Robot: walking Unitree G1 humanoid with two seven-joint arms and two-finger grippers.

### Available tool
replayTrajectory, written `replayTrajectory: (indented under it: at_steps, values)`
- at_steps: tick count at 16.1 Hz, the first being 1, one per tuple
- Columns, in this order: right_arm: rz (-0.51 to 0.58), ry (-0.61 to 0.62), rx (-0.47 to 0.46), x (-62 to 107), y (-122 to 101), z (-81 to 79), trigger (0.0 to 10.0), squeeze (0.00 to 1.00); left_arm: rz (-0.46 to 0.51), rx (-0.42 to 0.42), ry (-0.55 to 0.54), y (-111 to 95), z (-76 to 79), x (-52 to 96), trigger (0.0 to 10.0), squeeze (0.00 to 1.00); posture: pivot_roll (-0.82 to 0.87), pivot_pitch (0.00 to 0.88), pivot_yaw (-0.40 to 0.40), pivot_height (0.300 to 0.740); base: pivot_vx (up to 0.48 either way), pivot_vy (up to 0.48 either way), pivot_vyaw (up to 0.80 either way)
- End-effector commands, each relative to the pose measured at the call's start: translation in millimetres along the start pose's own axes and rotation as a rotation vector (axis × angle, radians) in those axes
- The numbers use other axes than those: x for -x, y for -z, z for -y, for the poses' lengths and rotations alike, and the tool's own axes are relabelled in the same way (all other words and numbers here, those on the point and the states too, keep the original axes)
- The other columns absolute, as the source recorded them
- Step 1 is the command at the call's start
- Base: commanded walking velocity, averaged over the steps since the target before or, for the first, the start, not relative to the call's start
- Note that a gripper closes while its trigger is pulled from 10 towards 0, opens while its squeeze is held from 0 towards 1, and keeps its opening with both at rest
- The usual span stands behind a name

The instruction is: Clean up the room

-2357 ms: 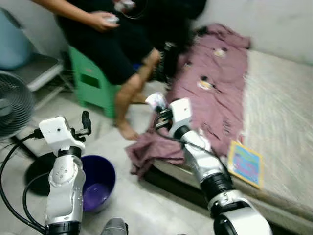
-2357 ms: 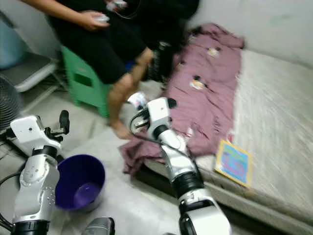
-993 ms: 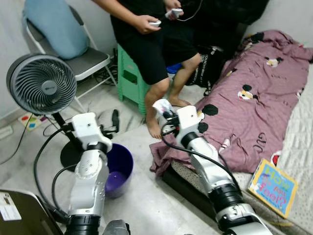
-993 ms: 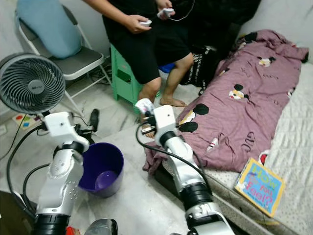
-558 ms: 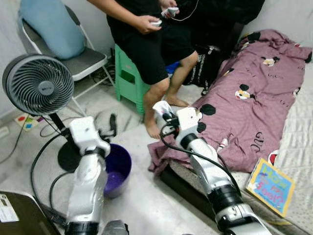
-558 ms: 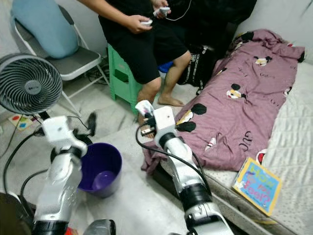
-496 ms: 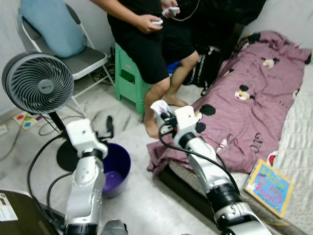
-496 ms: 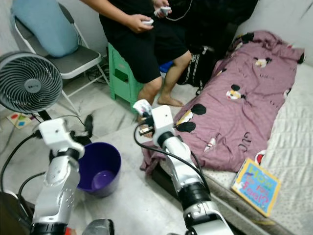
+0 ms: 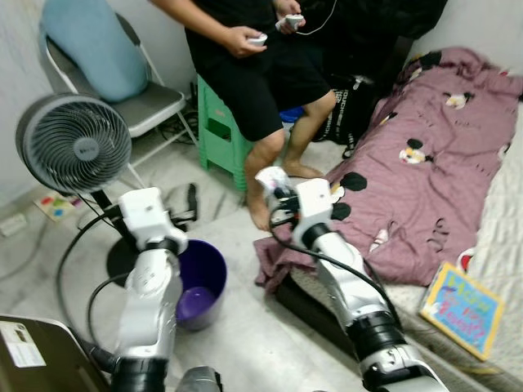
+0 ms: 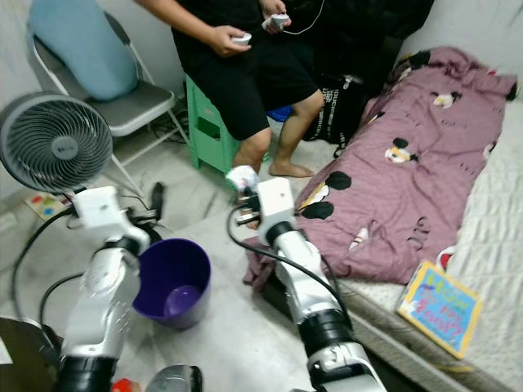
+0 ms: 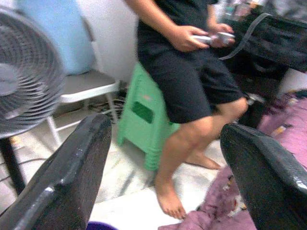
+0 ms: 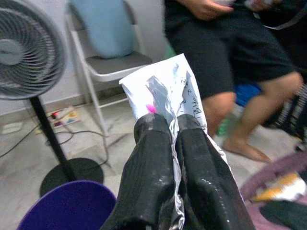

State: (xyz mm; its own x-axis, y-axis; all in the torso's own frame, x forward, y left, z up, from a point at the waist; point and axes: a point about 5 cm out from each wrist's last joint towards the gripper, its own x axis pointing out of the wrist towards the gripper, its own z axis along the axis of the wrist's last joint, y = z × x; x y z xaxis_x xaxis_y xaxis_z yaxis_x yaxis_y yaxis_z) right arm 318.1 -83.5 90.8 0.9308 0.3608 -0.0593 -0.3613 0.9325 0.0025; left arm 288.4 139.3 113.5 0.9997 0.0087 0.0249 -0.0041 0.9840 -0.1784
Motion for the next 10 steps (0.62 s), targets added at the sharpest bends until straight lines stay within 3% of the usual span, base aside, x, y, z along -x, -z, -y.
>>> replayTrajectory:
  at_steps: [1,5,10]
  values:
    - [0.031,0.029,-0.008,1.1,-6,3.5,10.0,0.0,-0.022,-0.007,0.026,3,3.7,-2.0,10.0,0.0,-0.01,0.014,0.07,0.74,0.0,0.0,0.0]
    - [0.035,0.054,-0.003,3.4,-7,8.1,10.0,0.0,-0.032,-0.005,0.049,4,6.8,-3.1,10.0,0.0,-0.01,0.017,0.075,0.74,0.0,0.0,0.0]
    - [0.016,0.004,-0.016,-2.4,-7,-2.6,10.0,0.0,-0.022,0.004,0.018,2,-4.1,2.8,10.0,0.0,0.04,0.035,0.029,0.74,0.0,0.0,0.77]
